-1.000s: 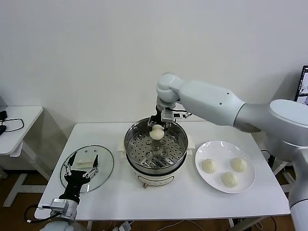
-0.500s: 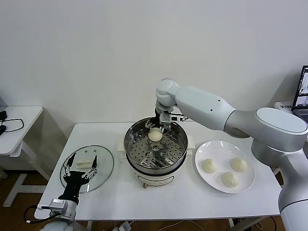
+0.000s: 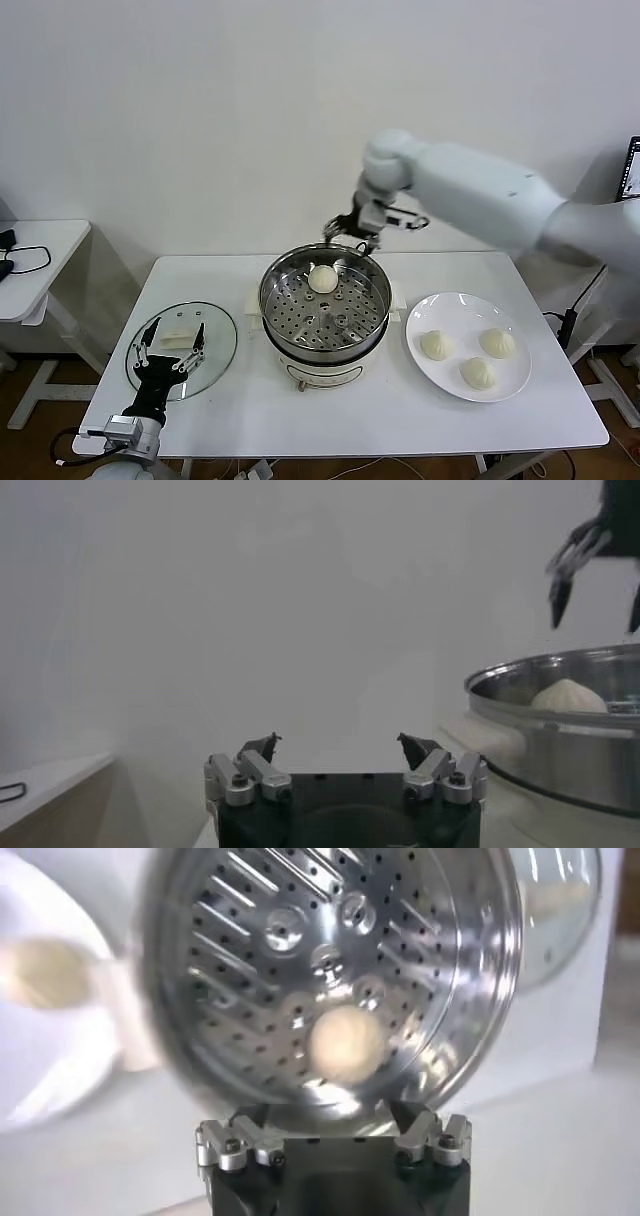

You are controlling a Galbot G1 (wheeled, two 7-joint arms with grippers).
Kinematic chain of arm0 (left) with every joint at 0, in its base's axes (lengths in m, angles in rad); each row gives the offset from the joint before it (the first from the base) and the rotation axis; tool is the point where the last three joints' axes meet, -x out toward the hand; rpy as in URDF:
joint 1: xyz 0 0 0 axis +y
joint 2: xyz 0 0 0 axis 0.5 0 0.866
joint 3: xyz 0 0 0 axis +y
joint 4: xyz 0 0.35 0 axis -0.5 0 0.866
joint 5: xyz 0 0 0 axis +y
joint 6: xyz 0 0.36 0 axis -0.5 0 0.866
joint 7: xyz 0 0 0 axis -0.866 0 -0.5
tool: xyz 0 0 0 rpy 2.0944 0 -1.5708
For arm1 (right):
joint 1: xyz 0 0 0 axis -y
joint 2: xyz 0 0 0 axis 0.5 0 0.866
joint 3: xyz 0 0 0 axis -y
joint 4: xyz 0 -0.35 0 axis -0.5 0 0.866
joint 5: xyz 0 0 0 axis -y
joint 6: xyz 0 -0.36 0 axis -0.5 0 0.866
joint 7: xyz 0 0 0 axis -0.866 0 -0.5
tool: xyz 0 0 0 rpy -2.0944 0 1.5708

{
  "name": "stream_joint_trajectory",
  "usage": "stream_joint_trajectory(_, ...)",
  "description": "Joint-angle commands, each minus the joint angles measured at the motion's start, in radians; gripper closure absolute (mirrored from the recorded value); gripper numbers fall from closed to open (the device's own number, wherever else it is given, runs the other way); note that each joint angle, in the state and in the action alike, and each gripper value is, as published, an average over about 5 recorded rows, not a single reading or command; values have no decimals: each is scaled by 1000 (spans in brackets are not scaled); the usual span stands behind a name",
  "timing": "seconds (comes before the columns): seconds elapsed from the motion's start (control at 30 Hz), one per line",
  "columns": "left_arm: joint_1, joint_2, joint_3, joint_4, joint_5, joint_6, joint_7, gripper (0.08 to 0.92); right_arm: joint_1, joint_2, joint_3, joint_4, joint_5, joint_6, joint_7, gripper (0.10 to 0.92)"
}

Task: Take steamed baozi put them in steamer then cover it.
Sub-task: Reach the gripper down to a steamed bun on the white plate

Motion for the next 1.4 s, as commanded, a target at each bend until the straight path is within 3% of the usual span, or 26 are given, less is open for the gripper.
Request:
stream_joint_trajectory(0.03, 2, -1, 2, -10, 1, -1, -1, 177, 91, -313, -92, 194, 242, -414, -84, 203)
stream_joint_trajectory(0.23, 8, -5, 8, -14, 4, -4, -1, 177, -53, -419, -59, 227, 251, -596, -105, 203)
stream_joint_trajectory(0.4, 12, -11, 12, -14, 5, -6, -2, 177, -231, -433, 44, 206, 235, -657, -106, 203)
stream_joint_trajectory(0.83, 12, -15, 16, -10, 7, -8, -2, 177, -544, -326, 283, 3, 93, -650, -40, 203)
stream_joint_trajectory(1.4, 4, -16, 13, 14, 14, -12, -2, 177, -631, -217, 357, -89, 41, -624, 20, 203)
